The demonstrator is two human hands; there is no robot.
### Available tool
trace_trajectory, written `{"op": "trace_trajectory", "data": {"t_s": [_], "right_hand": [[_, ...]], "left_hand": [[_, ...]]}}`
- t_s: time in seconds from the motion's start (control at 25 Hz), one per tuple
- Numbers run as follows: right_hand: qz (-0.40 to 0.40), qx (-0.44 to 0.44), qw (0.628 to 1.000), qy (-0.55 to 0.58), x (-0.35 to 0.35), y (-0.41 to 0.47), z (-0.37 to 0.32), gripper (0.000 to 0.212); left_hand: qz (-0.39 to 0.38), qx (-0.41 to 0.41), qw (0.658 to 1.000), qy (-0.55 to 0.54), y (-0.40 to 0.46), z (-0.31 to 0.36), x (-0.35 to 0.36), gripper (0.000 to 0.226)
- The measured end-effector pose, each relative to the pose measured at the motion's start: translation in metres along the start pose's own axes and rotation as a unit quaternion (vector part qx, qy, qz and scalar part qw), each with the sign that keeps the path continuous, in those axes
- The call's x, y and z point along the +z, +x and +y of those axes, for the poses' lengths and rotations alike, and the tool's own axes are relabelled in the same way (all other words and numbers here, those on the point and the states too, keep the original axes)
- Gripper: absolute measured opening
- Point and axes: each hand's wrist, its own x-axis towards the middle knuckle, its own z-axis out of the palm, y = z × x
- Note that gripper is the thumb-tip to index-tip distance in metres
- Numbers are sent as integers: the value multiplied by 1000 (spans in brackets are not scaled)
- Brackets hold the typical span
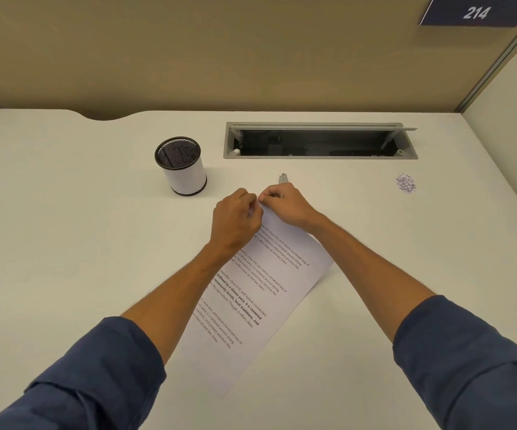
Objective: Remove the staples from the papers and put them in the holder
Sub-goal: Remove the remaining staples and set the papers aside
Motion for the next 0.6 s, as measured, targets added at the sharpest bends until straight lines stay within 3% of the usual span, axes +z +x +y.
{"op": "trace_trajectory", "data": {"t_s": [0.44, 0.6], "right_hand": [[49, -62, 985, -152, 2, -2, -6, 19], [46, -60, 985, -153, 0, -2, -6, 19]], "left_hand": [[-131, -76, 983, 106, 18, 17, -10, 22], [-106, -63, 991, 60, 19, 11, -9, 24]]}}
